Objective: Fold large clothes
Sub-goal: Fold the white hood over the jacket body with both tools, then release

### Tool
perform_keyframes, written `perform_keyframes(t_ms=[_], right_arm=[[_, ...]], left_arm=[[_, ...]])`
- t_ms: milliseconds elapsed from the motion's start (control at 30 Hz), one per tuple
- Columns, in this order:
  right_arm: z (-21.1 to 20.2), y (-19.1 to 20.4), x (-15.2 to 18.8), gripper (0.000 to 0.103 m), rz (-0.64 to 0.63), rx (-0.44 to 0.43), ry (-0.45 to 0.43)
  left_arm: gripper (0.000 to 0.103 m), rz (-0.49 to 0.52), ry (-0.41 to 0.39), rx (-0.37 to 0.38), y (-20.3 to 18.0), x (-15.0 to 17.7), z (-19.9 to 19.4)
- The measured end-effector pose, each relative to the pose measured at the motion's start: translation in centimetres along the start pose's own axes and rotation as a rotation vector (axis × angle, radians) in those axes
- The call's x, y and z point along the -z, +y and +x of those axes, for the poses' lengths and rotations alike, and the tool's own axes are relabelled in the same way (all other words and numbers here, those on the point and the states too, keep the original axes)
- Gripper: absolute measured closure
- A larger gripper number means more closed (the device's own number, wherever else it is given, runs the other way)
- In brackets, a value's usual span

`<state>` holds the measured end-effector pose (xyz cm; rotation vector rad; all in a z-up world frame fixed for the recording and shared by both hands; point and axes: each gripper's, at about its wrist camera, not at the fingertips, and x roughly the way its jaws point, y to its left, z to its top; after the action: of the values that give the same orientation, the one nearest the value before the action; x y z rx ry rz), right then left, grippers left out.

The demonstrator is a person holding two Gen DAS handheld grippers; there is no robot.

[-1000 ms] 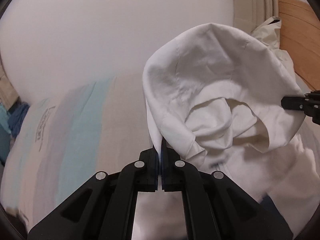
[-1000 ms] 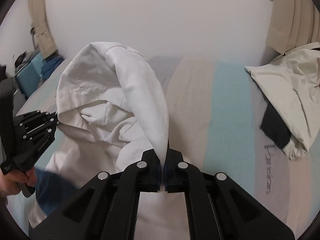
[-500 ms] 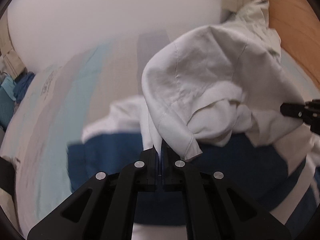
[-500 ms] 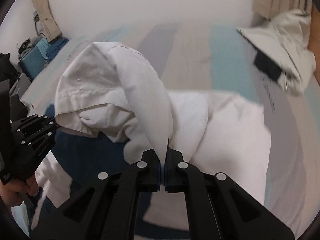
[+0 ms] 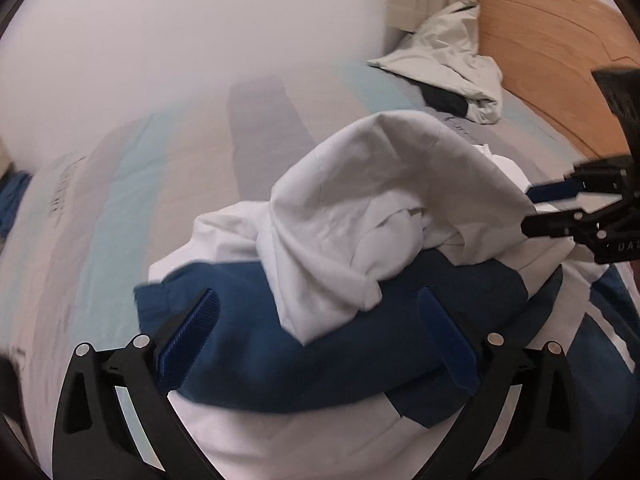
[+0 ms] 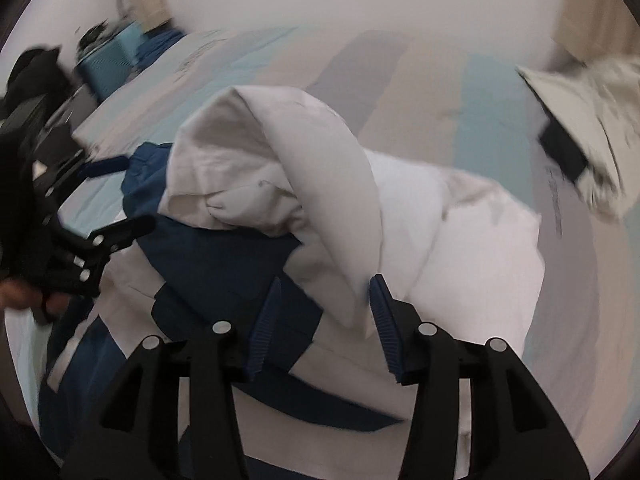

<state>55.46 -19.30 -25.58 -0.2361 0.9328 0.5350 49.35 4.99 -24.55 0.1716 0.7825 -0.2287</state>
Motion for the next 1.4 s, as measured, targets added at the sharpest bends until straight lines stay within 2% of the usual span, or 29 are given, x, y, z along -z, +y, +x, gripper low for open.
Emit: perform_keyframes(t_ms=[100, 233, 333, 433, 500, 533, 567, 600, 633, 667, 733, 800, 933, 1167, 1267, 1300, 1400], right_arm=[[-0.1, 0.1, -2.6, 0.056, -0.073, -0.024, -0.002], [1.3, -0.1, -6.5, 0.044, -0.172, -0.045, 0.015], [3.3, -0.2, -8.6, 0.041, -0.200, -0.050, 0.059], [4.6, -0.2, -9.7, 0.038, -0.211, -0.051, 0.075], [5.2, -0.3, -9.8, 0.038, -0.220, -0.042, 0.085], [5.7, -0.4, -9.8, 0.042, -0.220, -0.043, 0.103], [6.1, -0.5, -9.7, 0.056, -0.214, -0.058, 0.113], [6.3, -0.7, -9.7, 0.065, -0.209, -0.068, 0.121], [6.6, -0.8, -9.7, 0.078, -0.206, -0.070, 0.131], [6.9, -1.0, -9.8, 0.085, -0.205, -0.069, 0.139], [7.0, -1.4, -10.1, 0.091, -0.189, -0.089, 0.139], [7.0, -1.9, -10.6, 0.095, -0.174, -0.086, 0.128], [6.4, -2.1, -12.0, 0.098, -0.197, -0.052, 0.082], [4.7, -3.5, -16.9, 0.099, -0.199, 0.040, -0.042], [3.3, -3.4, -19.4, 0.099, -0.241, 0.101, -0.132], [2.8, -3.3, -19.7, 0.099, -0.255, 0.117, -0.159], [0.2, -2.4, -19.3, 0.099, -0.298, 0.158, -0.288]], left_arm=[[0.006, 0.009, 0.010, 0.064, 0.7, -2.0, 0.9], [0.006, -0.004, 0.089, 0.210, 2.2, -4.7, 4.4], [0.006, 0.007, 0.142, 0.261, 2.5, -5.9, 6.8], [0.006, 0.024, 0.149, 0.286, 2.4, -6.7, 7.7], [0.010, 0.029, 0.156, 0.286, 2.4, -6.9, 8.3], [0.020, 0.029, 0.175, 0.289, 2.4, -7.0, 8.8], [0.027, 0.028, 0.194, 0.288, 2.4, -7.0, 9.2], [0.045, 0.033, 0.222, 0.292, 2.3, -6.9, 9.8], [0.053, 0.045, 0.247, 0.290, 2.1, -6.8, 10.4], [0.055, 0.053, 0.254, 0.286, 2.0, -6.7, 10.7], [0.071, 0.058, 0.275, 0.289, 1.9, -6.6, 11.4], [0.081, 0.046, 0.274, 0.296, 2.0, -6.8, 11.6], [0.095, 0.059, 0.224, 0.264, 1.8, -8.5, 11.5], [0.097, 0.074, 0.106, 0.164, 2.5, -14.8, 10.8], [0.097, 0.068, 0.012, 0.114, 3.3, -17.5, 9.7], [0.097, 0.067, -0.041, 0.090, 3.5, -18.3, 8.8], [0.097, 0.050, -0.153, 0.039, 3.3, -18.0, 6.1]])
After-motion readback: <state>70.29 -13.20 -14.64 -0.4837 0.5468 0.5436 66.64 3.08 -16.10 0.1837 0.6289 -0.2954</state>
